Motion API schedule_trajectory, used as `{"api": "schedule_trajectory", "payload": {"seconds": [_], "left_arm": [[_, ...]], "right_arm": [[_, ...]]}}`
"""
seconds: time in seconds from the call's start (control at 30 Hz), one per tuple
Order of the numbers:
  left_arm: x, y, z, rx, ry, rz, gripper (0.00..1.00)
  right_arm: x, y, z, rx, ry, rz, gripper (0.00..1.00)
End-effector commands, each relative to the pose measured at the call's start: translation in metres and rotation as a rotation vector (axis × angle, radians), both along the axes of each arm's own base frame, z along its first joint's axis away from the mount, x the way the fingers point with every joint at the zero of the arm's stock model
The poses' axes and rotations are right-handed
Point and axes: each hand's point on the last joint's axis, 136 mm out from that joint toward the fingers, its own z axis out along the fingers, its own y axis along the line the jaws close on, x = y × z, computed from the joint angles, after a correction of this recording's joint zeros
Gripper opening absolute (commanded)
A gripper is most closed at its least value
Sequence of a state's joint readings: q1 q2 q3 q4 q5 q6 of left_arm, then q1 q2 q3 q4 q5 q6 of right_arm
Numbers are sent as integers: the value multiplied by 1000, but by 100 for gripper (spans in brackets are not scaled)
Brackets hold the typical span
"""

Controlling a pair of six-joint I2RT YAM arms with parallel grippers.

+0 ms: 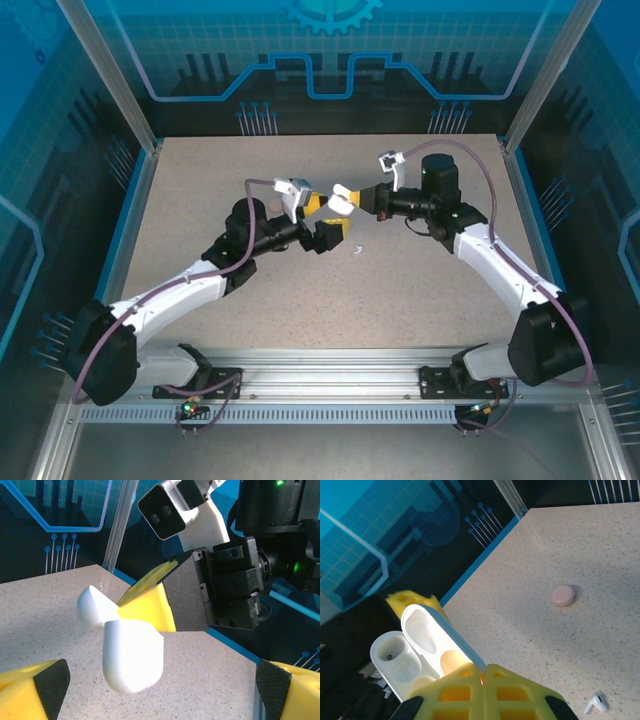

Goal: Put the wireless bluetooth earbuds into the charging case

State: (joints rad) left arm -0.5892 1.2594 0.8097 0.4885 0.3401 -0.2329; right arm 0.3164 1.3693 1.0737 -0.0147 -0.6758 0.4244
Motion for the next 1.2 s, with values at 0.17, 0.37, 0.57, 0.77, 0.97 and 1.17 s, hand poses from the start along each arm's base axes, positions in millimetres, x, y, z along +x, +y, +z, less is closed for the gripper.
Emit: {"api": "schedule_trajectory", "payload": {"seconds": [0.17,0.37,0.57,0.77,0.97,1.17], "left_arm": [[2,18,18,65,43,-51,99],[-5,15,17,153,127,-230,99],[-12,4,3,254,236,-388,92],[-10,-2,-4,245,257,-428,84],[-6,-10,-10,248,277,-456,76],[-3,-21,-14,246,278,-477,71]], "right_arm": [[-1,-13,20,-99,-79,-21,0],[-8,-22,18,-197,-114,-17,0],[-16,-22,25,-220,-126,20,0],[-17,-16,28,-209,-124,41,0],[-20,-5,26,-215,-120,73,0],[-22,3,26,-218,-121,97,0]]}}
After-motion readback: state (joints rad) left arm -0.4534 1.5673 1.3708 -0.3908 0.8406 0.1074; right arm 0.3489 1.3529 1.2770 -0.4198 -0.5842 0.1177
